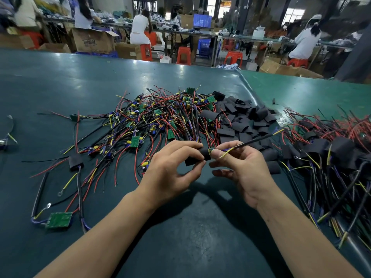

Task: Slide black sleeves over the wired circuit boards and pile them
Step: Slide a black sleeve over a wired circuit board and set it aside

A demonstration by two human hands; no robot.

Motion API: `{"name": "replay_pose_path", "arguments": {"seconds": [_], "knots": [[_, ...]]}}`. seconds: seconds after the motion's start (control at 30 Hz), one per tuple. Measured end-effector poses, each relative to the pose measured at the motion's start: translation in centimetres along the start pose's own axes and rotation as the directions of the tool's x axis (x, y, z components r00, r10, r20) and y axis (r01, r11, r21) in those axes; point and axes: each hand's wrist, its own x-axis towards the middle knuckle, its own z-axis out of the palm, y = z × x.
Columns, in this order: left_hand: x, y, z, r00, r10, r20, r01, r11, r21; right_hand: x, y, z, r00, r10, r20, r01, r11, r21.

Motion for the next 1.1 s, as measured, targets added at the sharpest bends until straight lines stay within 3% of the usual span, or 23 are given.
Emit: {"name": "replay_pose_path", "arguments": {"seconds": [0.2, 0.57, 0.7, 0.77, 0.83, 0.9, 0.97, 1.03, 1.1], "knots": [[0.0, 0.1, -0.1, 0.999, 0.037, -0.003, -0.037, 0.999, -0.036, 0.1, -0.2, -0.3, 1.000, 0.027, 0.013, -0.027, 1.000, -0.008], [0.1, 0.4, -0.2, 1.000, 0.018, -0.015, -0.019, 0.999, -0.046, 0.1, 0.2, -0.5, 0.983, 0.080, 0.166, -0.095, 0.992, 0.084], [0.0, 0.3, -0.3, 0.995, 0.089, 0.037, -0.087, 0.995, -0.043, -0.1, 0.7, -0.3, 0.953, 0.088, 0.289, -0.042, 0.986, -0.162], [0.0, 0.3, -0.3, 0.995, 0.090, 0.043, -0.090, 0.996, -0.008, -0.4, 0.9, -0.2, 0.958, 0.050, 0.283, 0.033, 0.958, -0.284], [0.2, 0.2, -0.3, 0.995, 0.098, -0.001, -0.097, 0.994, 0.057, -0.4, 0.9, 0.0, 0.980, -0.067, 0.188, 0.125, 0.941, -0.315], [0.2, 0.1, -0.3, 0.994, 0.086, -0.065, -0.078, 0.989, 0.123, -0.2, 0.4, 0.1, 0.971, -0.239, -0.023, 0.225, 0.937, -0.266], [0.1, 0.0, -0.3, 0.996, 0.010, -0.089, 0.009, 0.977, 0.213, 0.2, -0.6, -0.7, 0.874, -0.356, -0.331, 0.316, 0.933, -0.171], [0.0, -0.4, -0.5, 0.985, -0.152, -0.075, 0.169, 0.918, 0.359, 0.7, -1.9, -2.6, 0.751, -0.346, -0.563, 0.371, 0.926, -0.073], [0.0, -1.0, -0.9, 0.936, -0.341, -0.091, 0.337, 0.786, 0.518, 1.1, -2.8, -4.8, 0.712, -0.153, -0.686, 0.336, 0.932, 0.140]]}}
